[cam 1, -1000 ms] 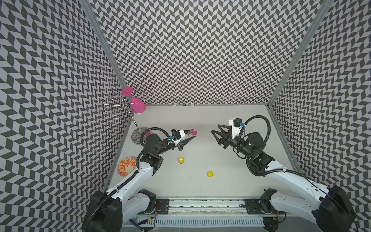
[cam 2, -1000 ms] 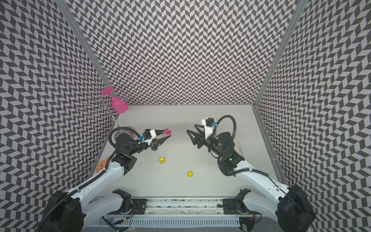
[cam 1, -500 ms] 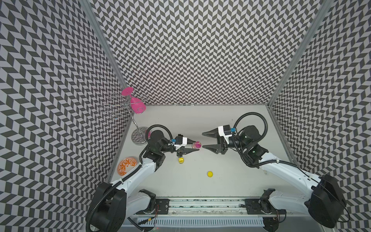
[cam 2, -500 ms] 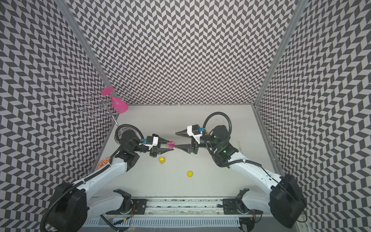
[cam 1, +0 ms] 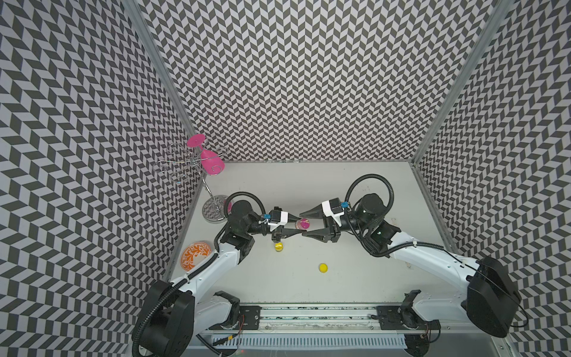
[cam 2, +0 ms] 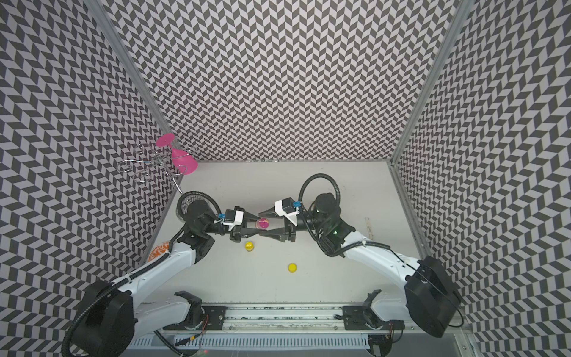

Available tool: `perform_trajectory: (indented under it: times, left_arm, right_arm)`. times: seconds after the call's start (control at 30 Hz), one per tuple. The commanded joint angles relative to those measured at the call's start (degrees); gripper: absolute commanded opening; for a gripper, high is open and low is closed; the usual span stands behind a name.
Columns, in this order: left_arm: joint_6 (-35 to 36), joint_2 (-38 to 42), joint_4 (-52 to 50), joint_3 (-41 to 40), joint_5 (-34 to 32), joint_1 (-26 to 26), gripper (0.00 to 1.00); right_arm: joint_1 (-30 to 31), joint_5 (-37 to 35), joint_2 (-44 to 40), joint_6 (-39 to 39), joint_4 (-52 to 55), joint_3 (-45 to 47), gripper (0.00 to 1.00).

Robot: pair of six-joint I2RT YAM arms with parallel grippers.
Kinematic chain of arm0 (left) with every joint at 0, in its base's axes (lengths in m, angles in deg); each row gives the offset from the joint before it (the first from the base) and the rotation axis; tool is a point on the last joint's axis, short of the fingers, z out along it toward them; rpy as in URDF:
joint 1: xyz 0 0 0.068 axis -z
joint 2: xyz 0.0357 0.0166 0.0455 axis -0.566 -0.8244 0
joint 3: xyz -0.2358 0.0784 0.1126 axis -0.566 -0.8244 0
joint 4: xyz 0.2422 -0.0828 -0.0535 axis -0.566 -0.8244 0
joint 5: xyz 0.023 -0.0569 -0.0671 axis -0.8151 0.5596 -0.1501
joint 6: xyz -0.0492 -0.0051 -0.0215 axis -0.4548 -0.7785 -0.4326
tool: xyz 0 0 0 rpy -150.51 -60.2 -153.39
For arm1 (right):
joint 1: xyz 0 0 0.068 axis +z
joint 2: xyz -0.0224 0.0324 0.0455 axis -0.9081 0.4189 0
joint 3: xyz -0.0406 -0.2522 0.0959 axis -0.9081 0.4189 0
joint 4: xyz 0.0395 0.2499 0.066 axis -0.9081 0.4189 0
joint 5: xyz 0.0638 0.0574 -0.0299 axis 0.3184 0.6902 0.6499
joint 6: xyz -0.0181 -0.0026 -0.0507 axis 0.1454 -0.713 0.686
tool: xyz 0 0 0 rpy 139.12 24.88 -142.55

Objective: Close the paint jar lid
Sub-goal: Screw the lid onto the paint jar.

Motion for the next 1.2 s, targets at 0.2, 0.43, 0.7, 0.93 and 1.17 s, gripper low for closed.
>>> perform_trajectory:
  times: [0.2,0.43,0.7,0.93,1.17]
  left_arm:
    - [-0.4,0.7,0.6,2.0,0.6,0.4,0.30]
    - [-0.6,0.7,0.8,2.1,0.2,0.4,0.30]
    - [-1.3,0.5,1.8,2.0,-0.2,0.4,0.29]
    - [-1.3,0.3,1.8,2.0,-0.4,0.3,0.29]
    - [-1.3,0.4,1.9,2.0,-0.6,0.3,0.29]
  right_arm:
    - [0.8,-1.1,1.7,0.0,-2.9,-2.0,0.37]
    - [1.1,-2.8,1.9,0.3,-2.0,-2.2,0.32]
    - [1.6,-3.4,2.3,0.0,-1.7,-2.5,0.36]
    - [1.8,-3.3,2.2,0.3,-1.1,-2.7,0.41]
    - [2.0,-5.2,1.7,-0.2,-1.4,-2.6,0.24]
